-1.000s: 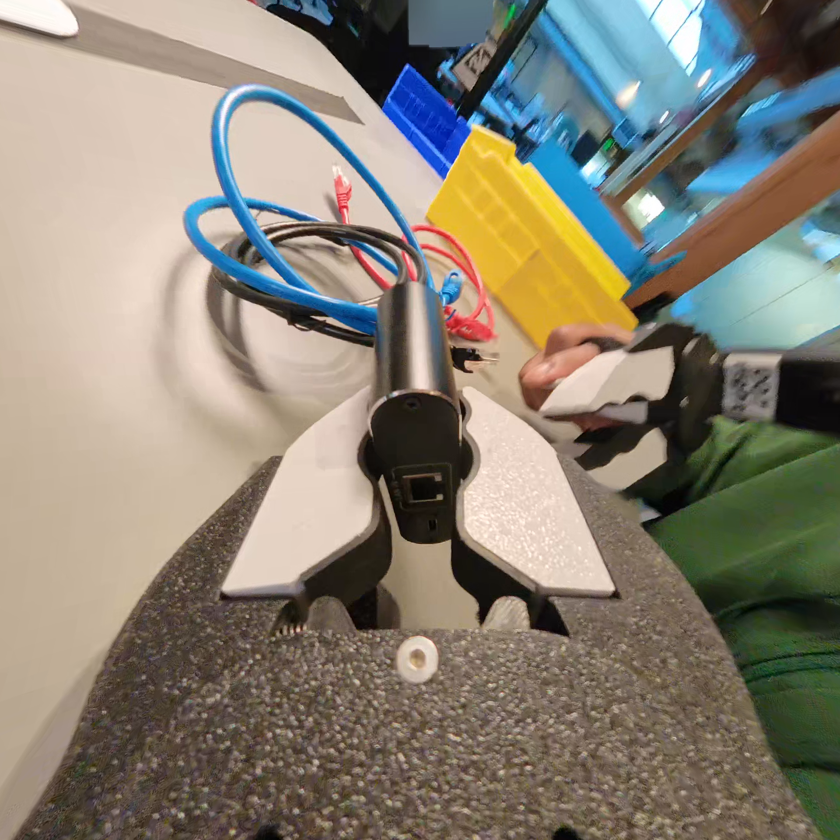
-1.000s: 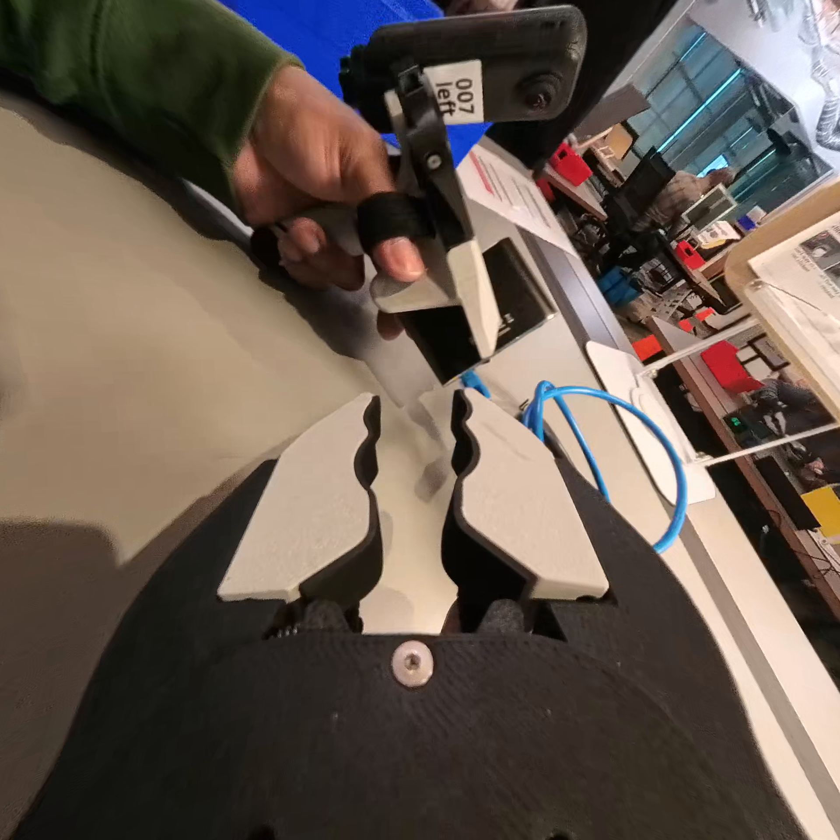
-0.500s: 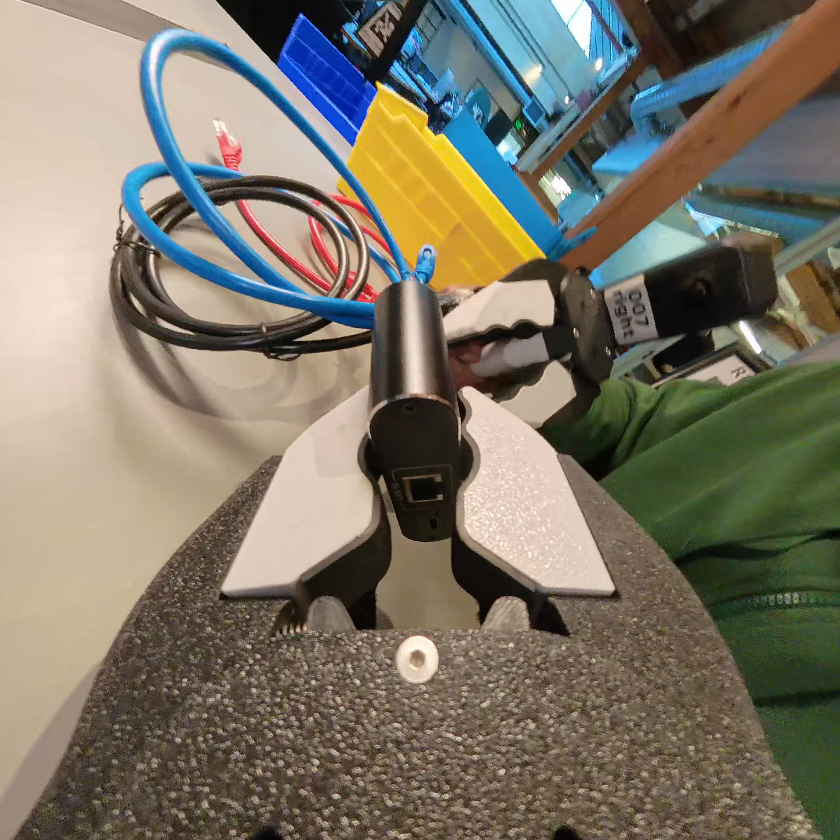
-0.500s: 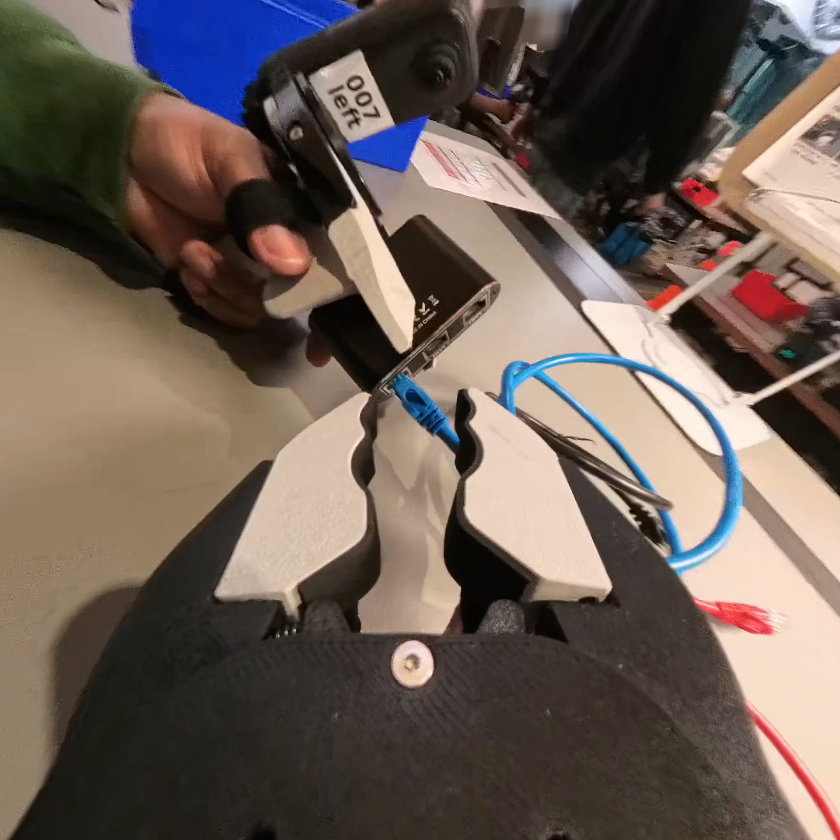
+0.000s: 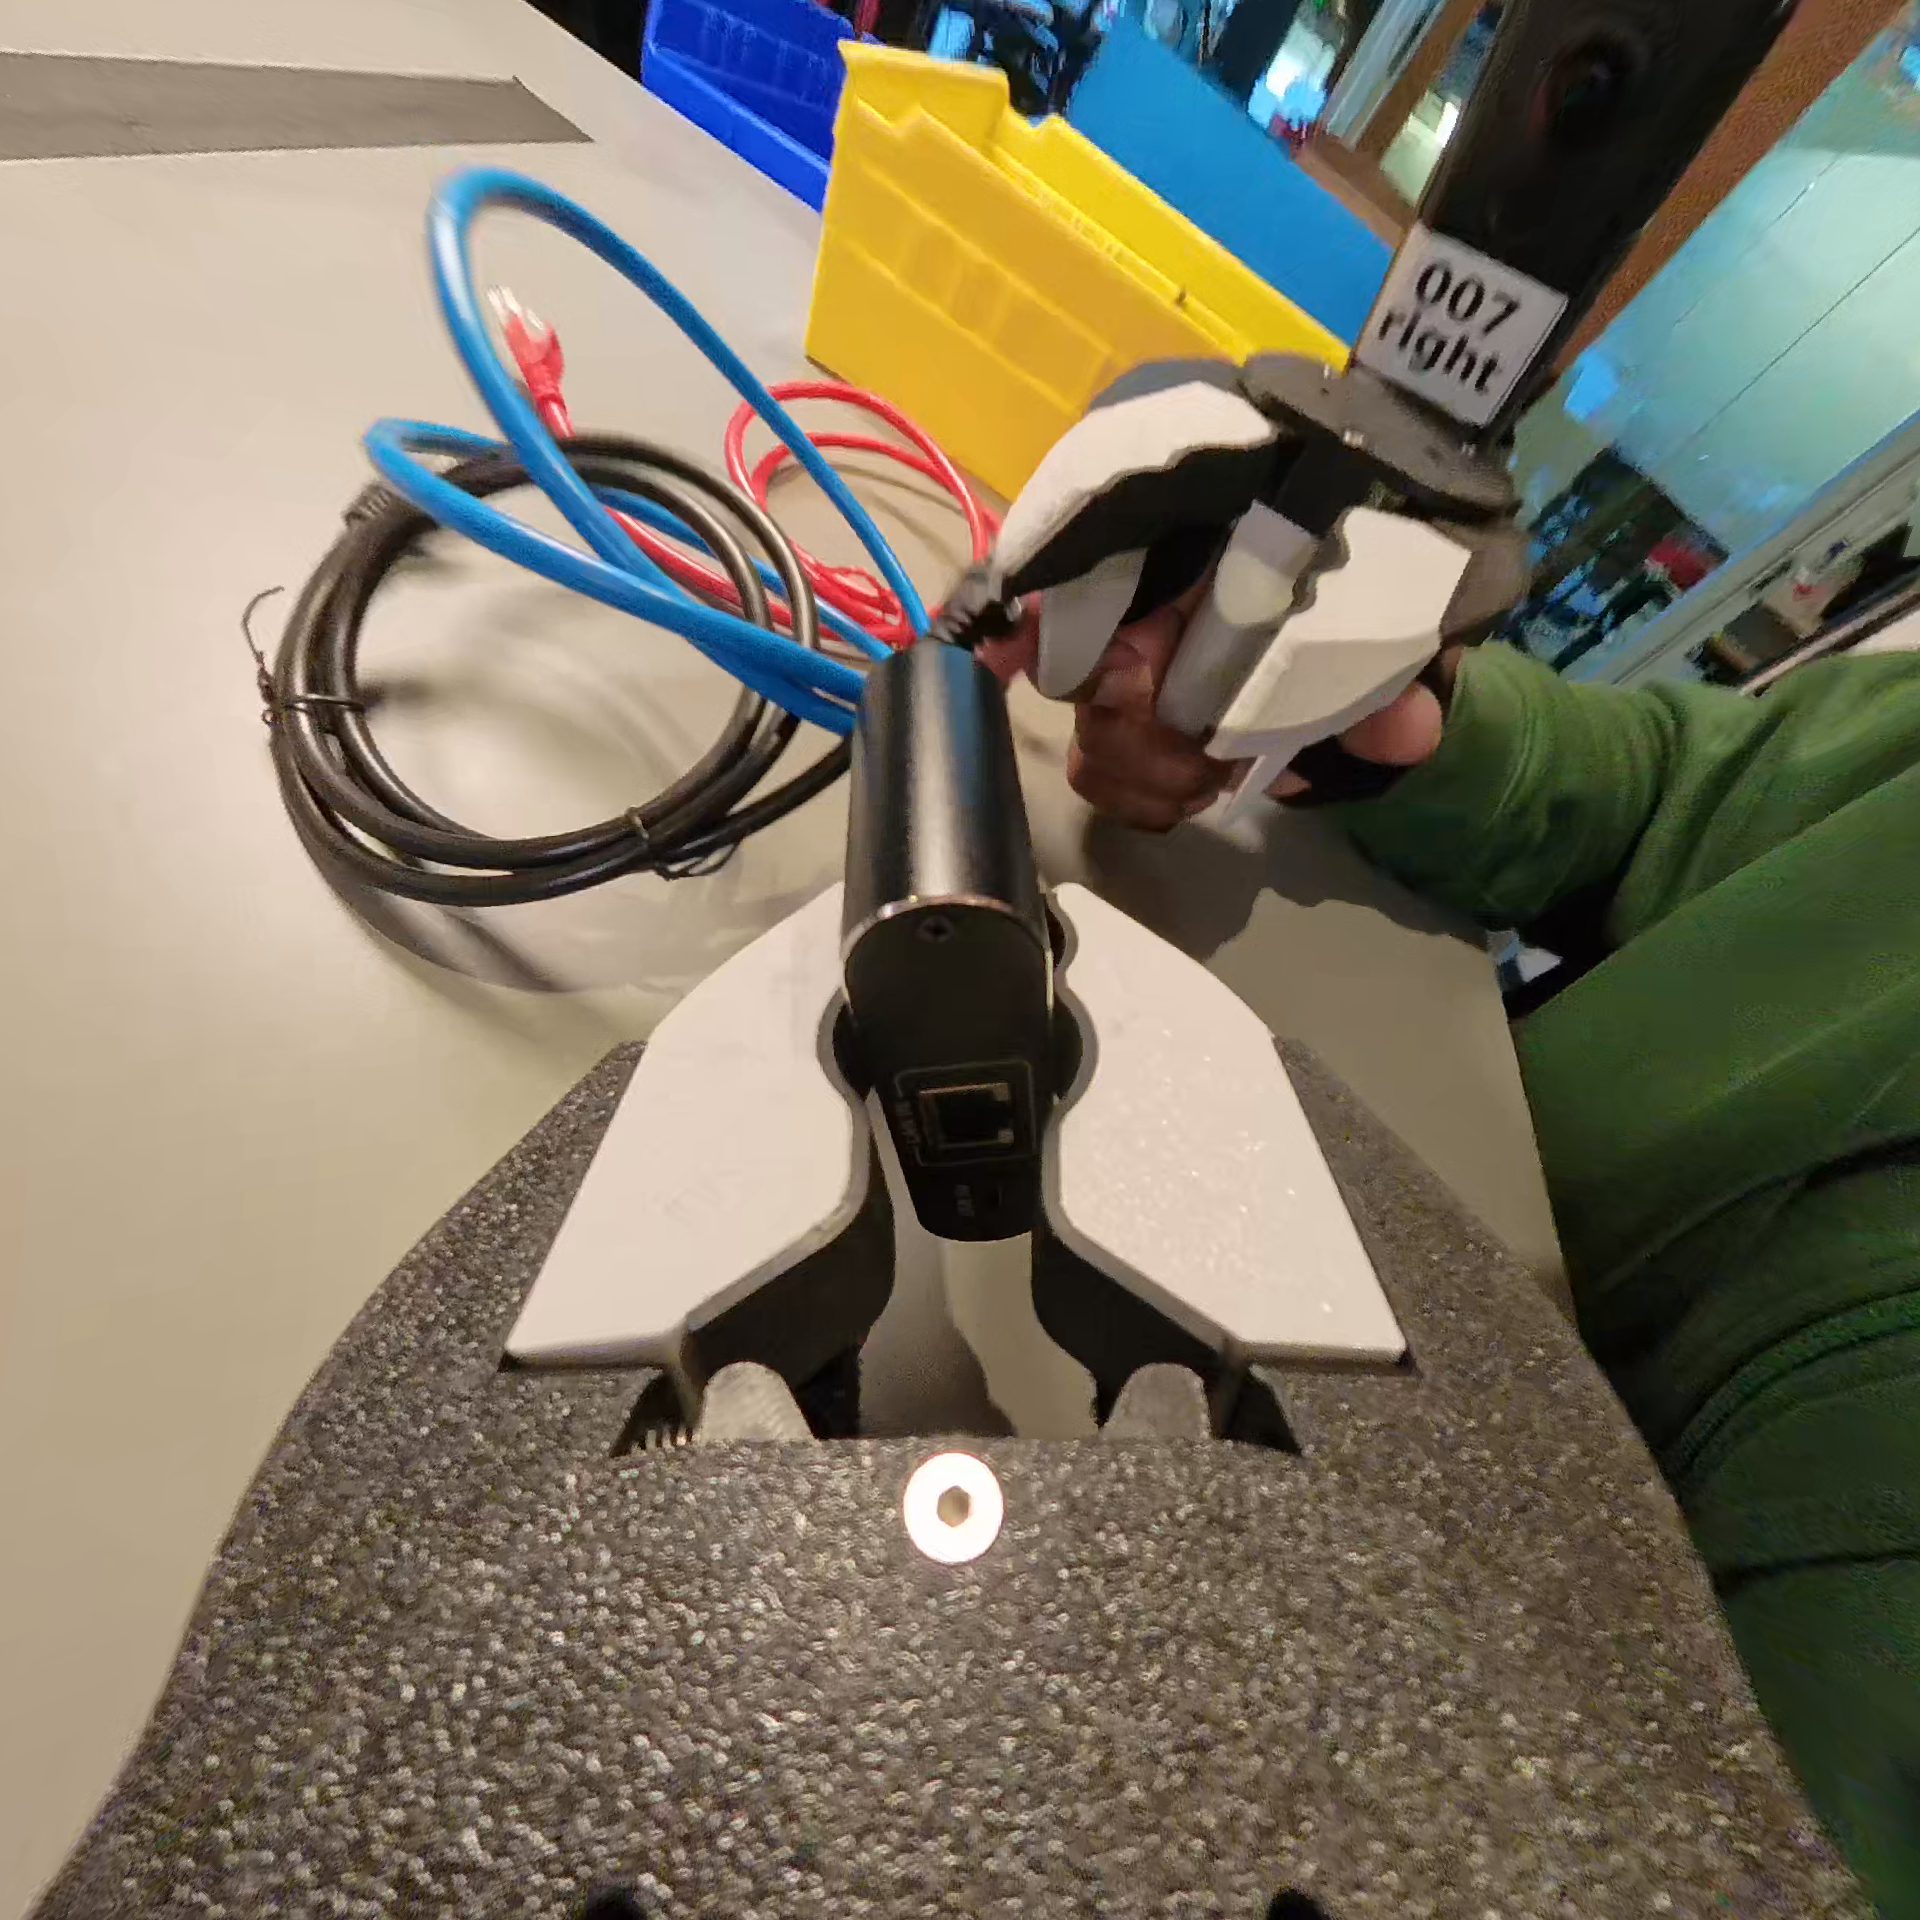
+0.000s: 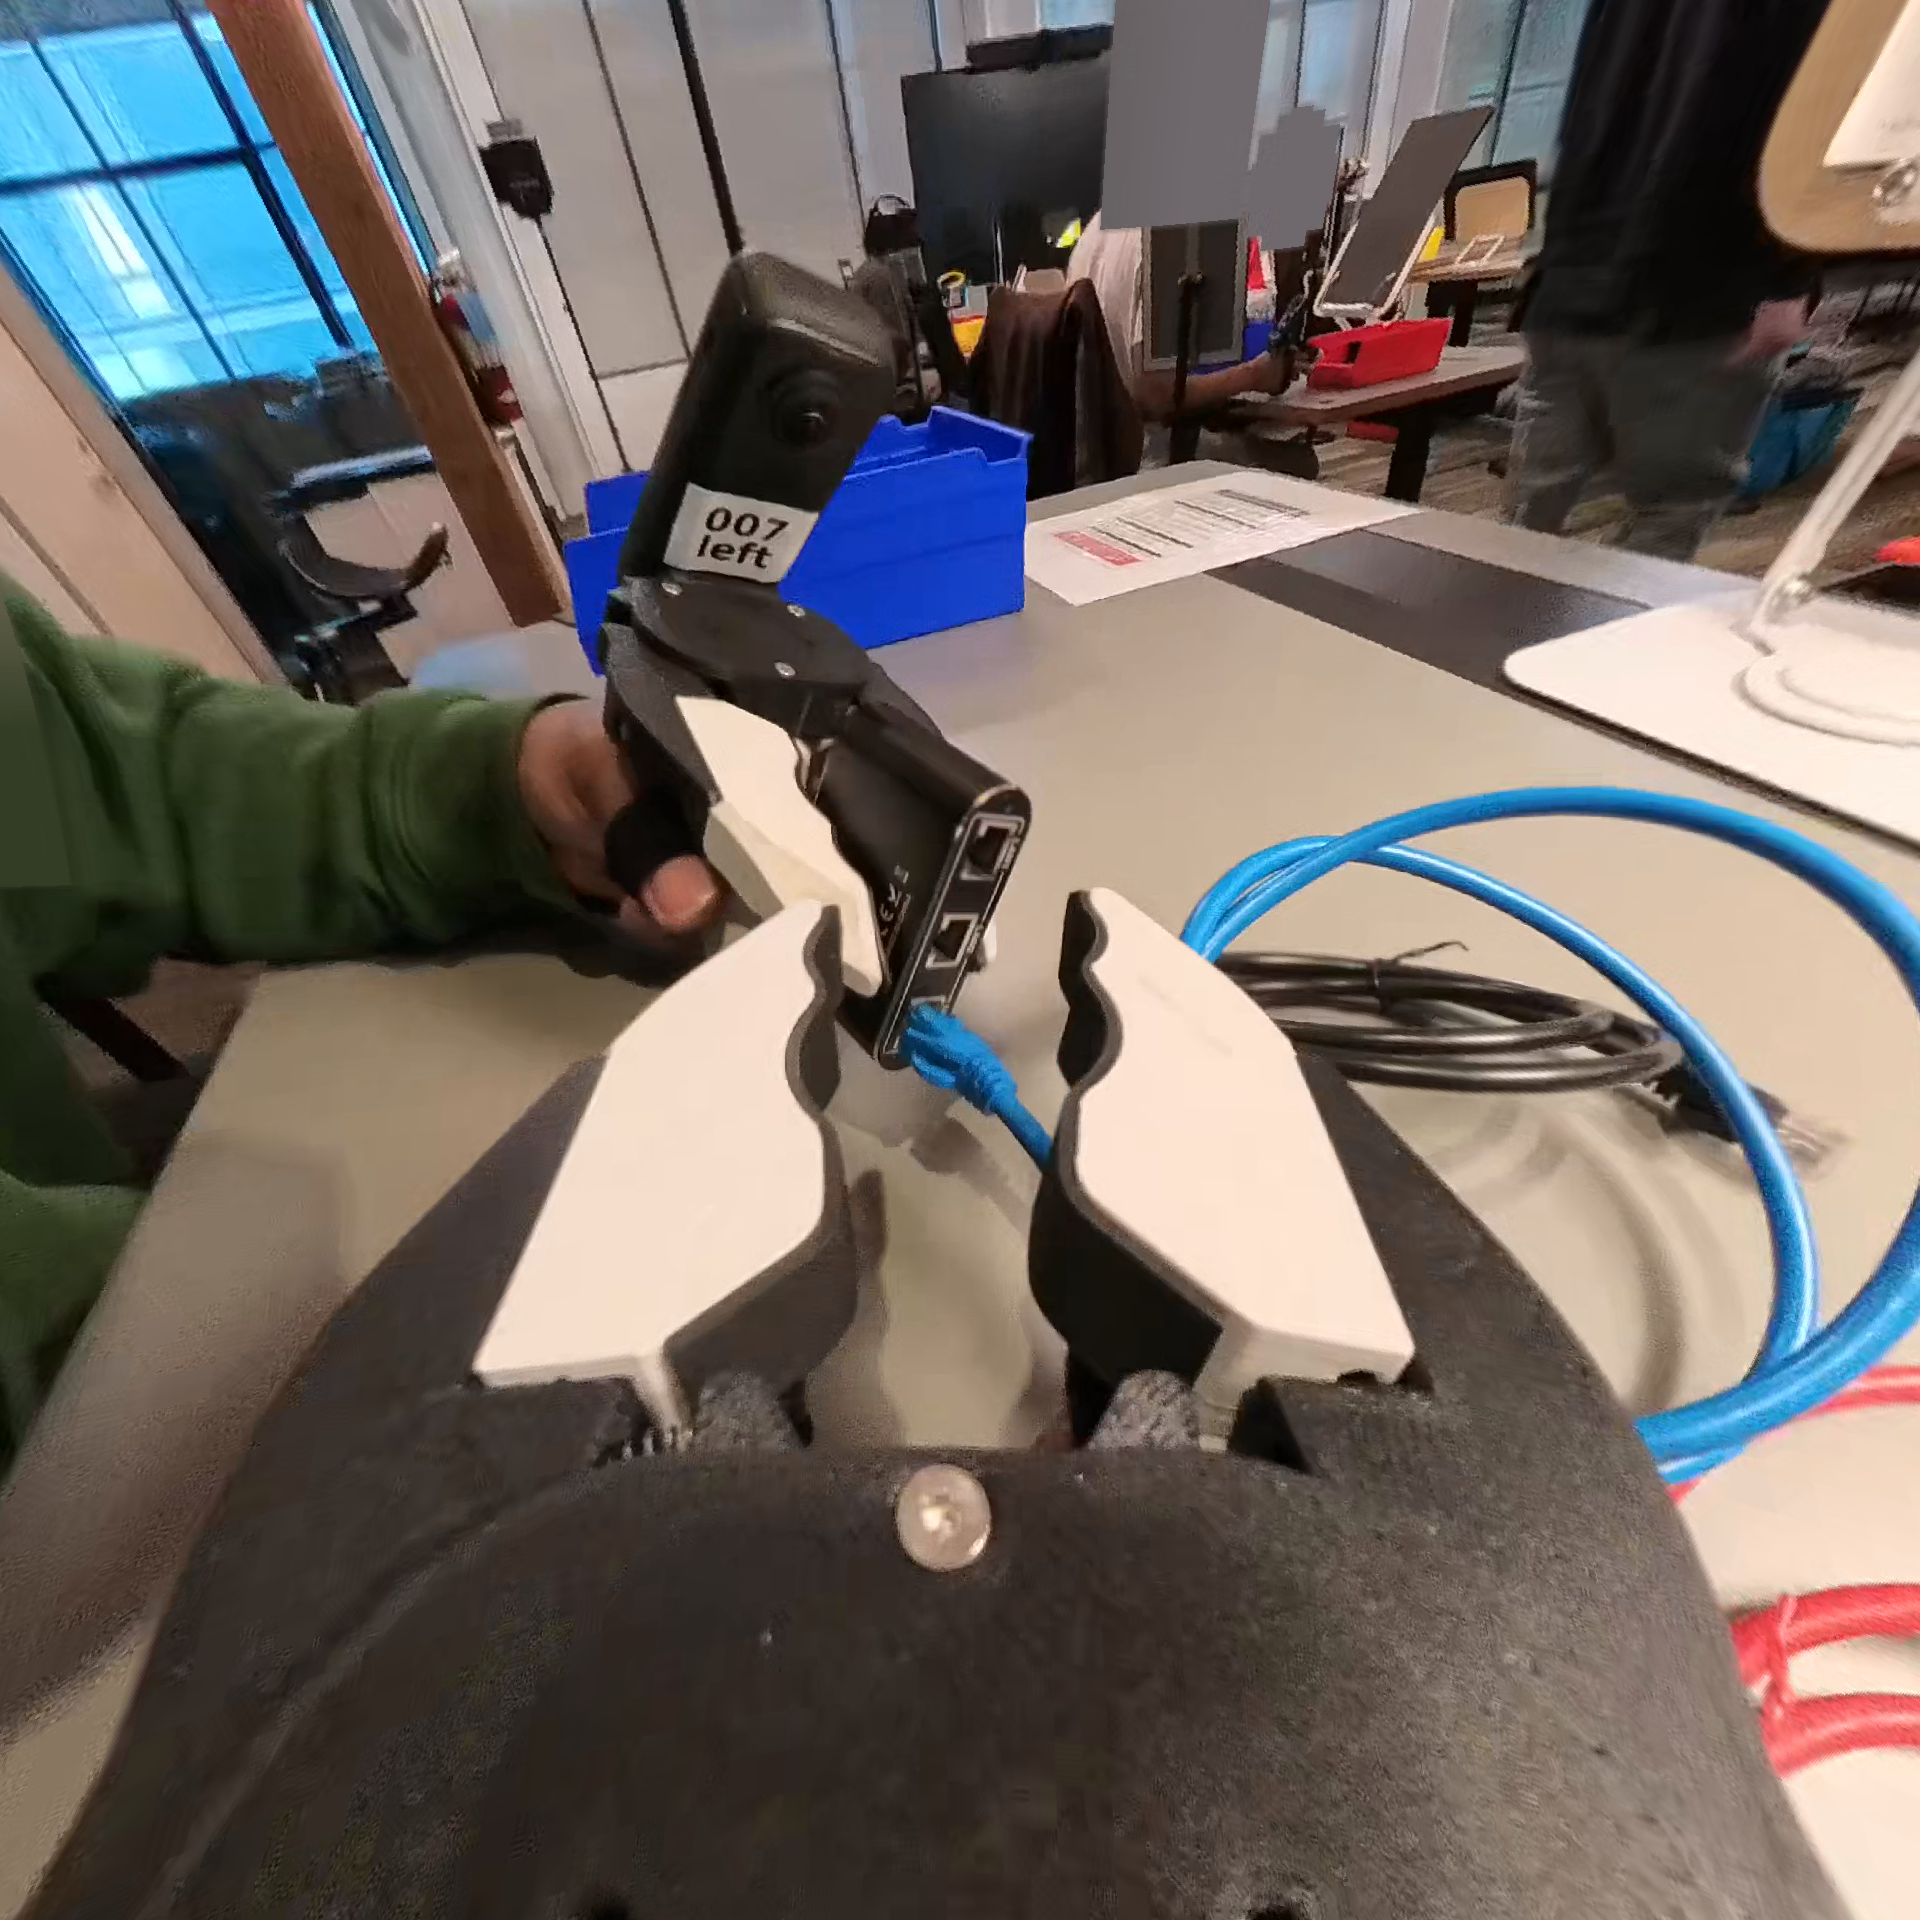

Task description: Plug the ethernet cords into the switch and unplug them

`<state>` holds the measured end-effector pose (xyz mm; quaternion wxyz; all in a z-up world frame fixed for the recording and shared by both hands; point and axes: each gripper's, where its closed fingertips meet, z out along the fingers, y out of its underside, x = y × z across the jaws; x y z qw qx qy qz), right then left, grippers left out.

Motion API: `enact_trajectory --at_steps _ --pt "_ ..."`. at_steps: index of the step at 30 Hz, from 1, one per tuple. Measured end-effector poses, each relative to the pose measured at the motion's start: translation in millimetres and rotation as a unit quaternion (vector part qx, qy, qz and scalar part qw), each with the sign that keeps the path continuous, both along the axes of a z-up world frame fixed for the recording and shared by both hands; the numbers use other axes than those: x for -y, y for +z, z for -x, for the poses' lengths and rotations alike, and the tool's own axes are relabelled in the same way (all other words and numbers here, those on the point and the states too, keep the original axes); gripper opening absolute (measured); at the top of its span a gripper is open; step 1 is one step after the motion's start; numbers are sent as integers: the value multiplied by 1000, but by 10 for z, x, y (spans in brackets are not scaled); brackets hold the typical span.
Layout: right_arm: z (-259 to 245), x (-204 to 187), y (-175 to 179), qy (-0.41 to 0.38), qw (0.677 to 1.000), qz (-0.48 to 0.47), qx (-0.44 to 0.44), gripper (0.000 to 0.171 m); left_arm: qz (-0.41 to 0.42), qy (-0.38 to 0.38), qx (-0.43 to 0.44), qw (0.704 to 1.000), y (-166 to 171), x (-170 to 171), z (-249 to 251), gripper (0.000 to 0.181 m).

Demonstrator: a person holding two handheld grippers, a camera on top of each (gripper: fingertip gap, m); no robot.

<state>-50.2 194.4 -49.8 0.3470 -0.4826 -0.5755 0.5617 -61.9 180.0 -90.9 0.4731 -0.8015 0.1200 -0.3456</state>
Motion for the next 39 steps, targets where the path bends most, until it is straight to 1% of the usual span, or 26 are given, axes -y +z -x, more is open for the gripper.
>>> enact_trajectory --at_steps 1,2,5,7,9,13,17,19,25,27,31,33,39 --pt "-8 -15 -15 0 1000 0 6 39 0 8 17 1000 23 -15 25 28" --pt "-18 -20 -57 -1 1000 -25 15 36 1 18 41 999 49 -31 57 28" --pt "-34 21 -159 -7 990 -140 25 27 8 39 98 994 84 -68 156 28" --pt "-33 115 -201 3 982 -189 29 25 11 45 98 994 73 -78 194 28" --pt "-21 206 -248 13 976 -214 35 25 -1 44 85 995 92 -77 191 28" --pt "3 325 -236 23 978 -206 21 26 -20 28 29 999 83 -51 106 28" --pt "35 210 -319 -6 974 -223 49 26 -68 -9 -70 995 68 5 -17 28" --pt "31 189 -392 -5 970 -235 65 25 -83 -24 -100 991 52 29 -69 28" --pt "3 248 -559 25 960 -260 100 25 -103 -56 -145 983 9 75 -145 29" --pt "-10 272 -588 37 961 -252 106 24 -109 -67 -160 979 -12 93 -170 29" --pt "-31 294 -596 57 966 -222 117 17 -129 -91 -184 970 -28 135 -226 29" --pt "-34 310 -627 63 965 -220 129 17 -130 -99 -193 968 -47 144 -242 29" --pt "-53 323 -703 63 951 -267 144 17 -121 -114 -216 962 -120 165 -260 29"
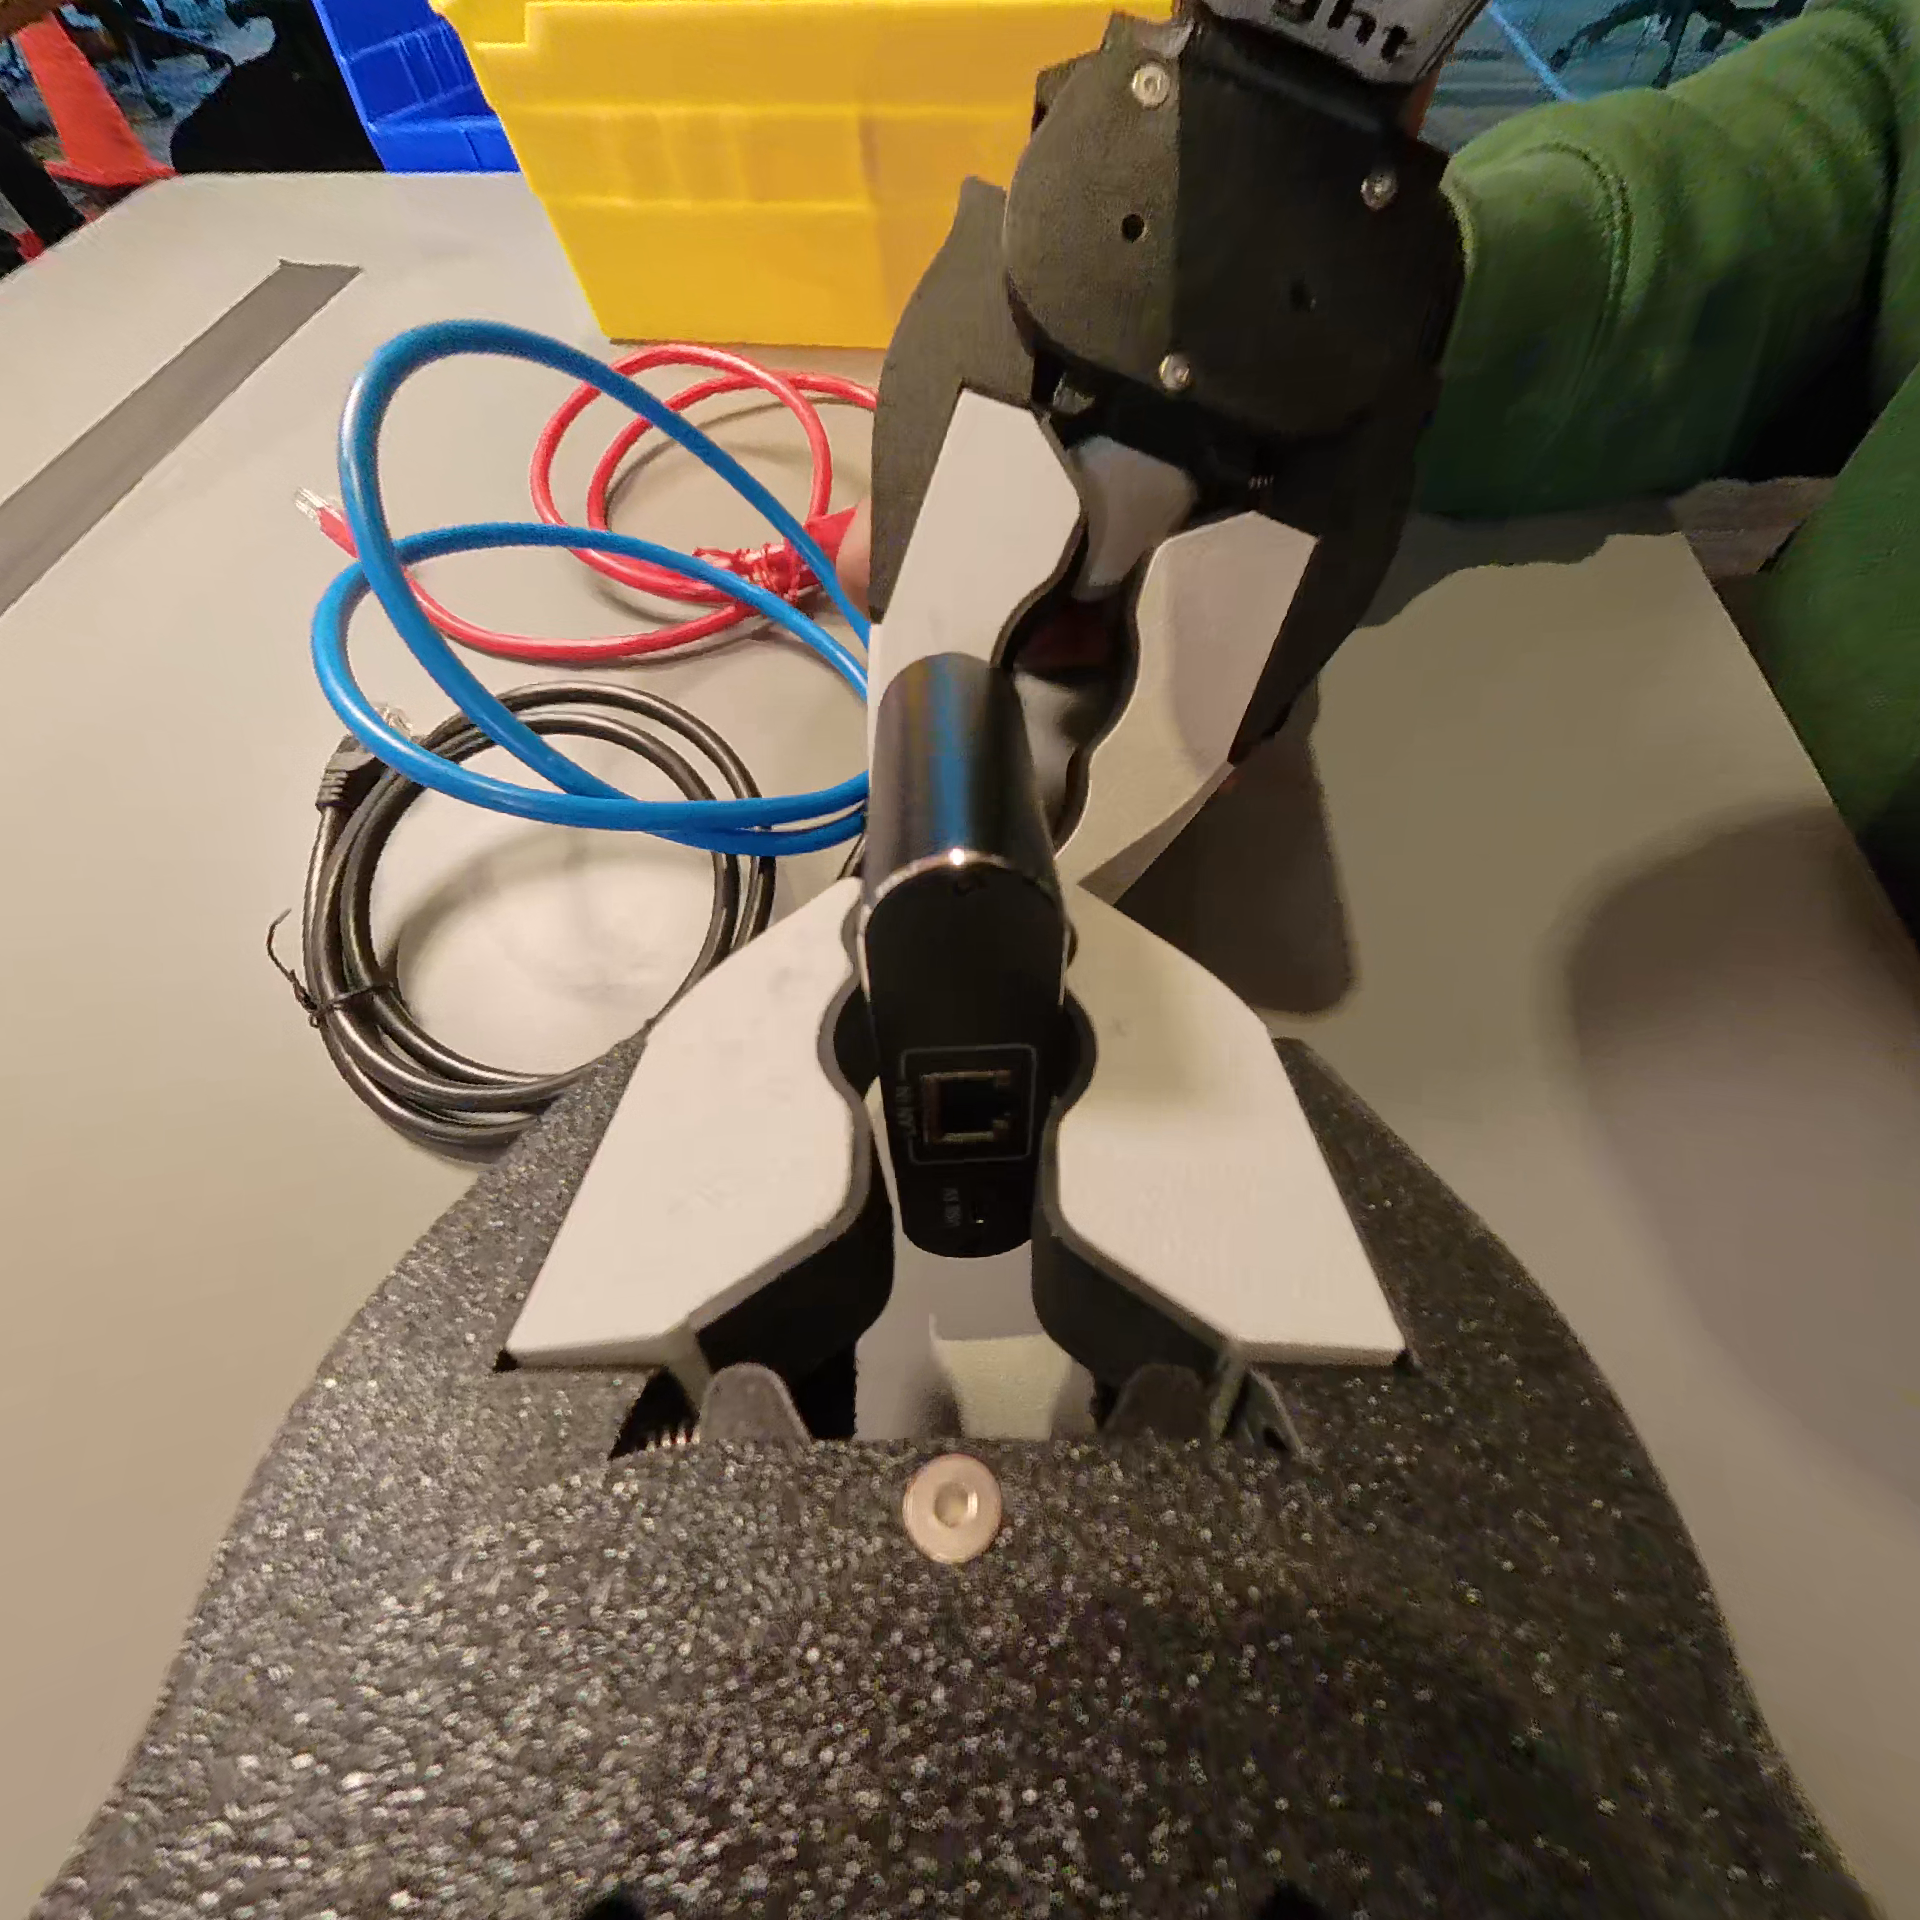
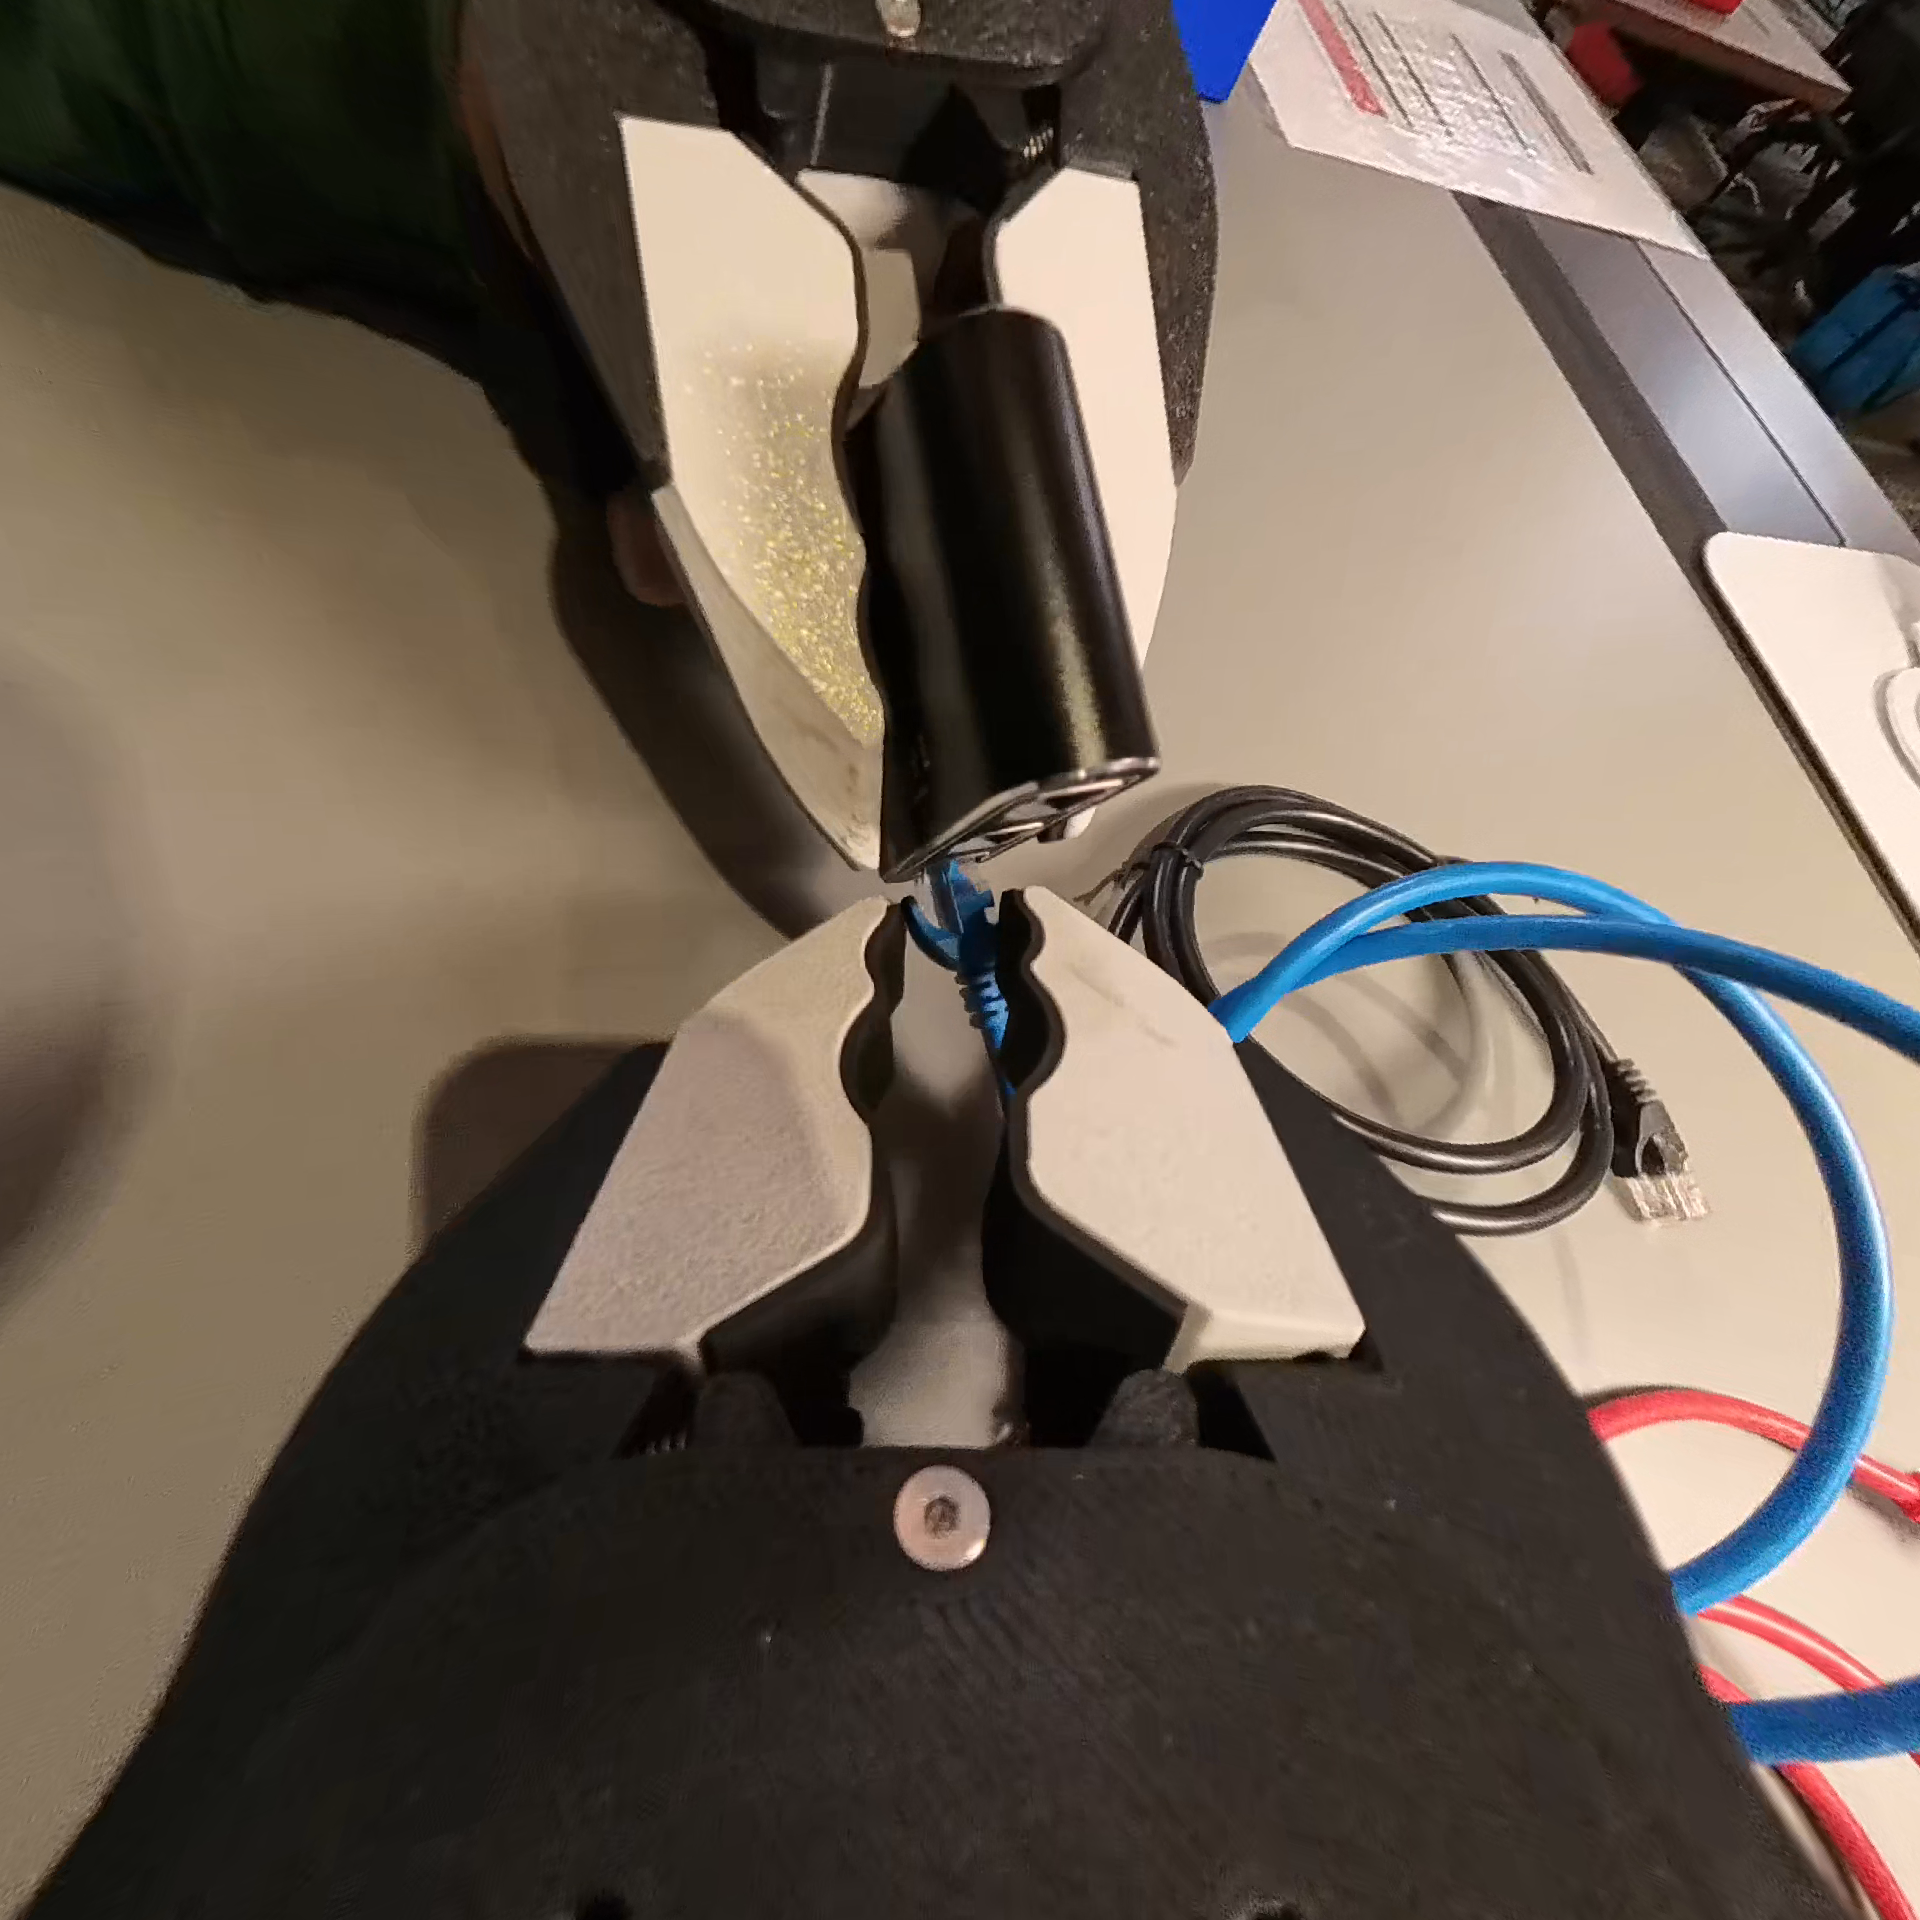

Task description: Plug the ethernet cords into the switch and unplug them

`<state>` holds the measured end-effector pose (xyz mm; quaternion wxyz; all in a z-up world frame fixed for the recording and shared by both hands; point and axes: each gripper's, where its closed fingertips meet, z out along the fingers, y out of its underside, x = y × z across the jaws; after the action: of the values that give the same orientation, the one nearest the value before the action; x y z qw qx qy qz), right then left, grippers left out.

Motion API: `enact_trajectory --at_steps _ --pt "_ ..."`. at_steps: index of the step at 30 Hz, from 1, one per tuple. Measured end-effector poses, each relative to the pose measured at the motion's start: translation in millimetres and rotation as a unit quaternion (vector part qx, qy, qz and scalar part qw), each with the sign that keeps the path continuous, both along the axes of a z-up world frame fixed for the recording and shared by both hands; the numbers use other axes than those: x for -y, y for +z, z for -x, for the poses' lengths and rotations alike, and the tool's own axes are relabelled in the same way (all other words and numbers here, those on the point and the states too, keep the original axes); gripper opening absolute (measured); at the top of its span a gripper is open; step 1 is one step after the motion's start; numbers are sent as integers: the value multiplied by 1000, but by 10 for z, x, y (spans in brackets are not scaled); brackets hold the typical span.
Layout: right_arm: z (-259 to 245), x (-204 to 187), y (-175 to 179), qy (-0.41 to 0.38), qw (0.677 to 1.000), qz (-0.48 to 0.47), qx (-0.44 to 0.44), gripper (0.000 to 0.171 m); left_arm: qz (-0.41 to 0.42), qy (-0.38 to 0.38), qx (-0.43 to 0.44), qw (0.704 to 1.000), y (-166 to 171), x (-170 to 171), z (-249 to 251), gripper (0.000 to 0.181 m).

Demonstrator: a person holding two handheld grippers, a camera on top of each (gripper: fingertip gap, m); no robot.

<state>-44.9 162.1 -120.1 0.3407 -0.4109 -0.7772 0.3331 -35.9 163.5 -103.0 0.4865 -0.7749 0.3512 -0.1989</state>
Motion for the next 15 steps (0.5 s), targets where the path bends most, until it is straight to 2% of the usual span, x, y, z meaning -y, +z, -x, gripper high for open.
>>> enact_trajectory --at_steps 5,15 --pt "-22 6 -50 9 1000 -20 6 16 40 -10 -47 998 -143 69 28 33" --pt "-80 -4 -164 30 996 -88 12 17 9 -9 -136 991 -305 74 19 30"
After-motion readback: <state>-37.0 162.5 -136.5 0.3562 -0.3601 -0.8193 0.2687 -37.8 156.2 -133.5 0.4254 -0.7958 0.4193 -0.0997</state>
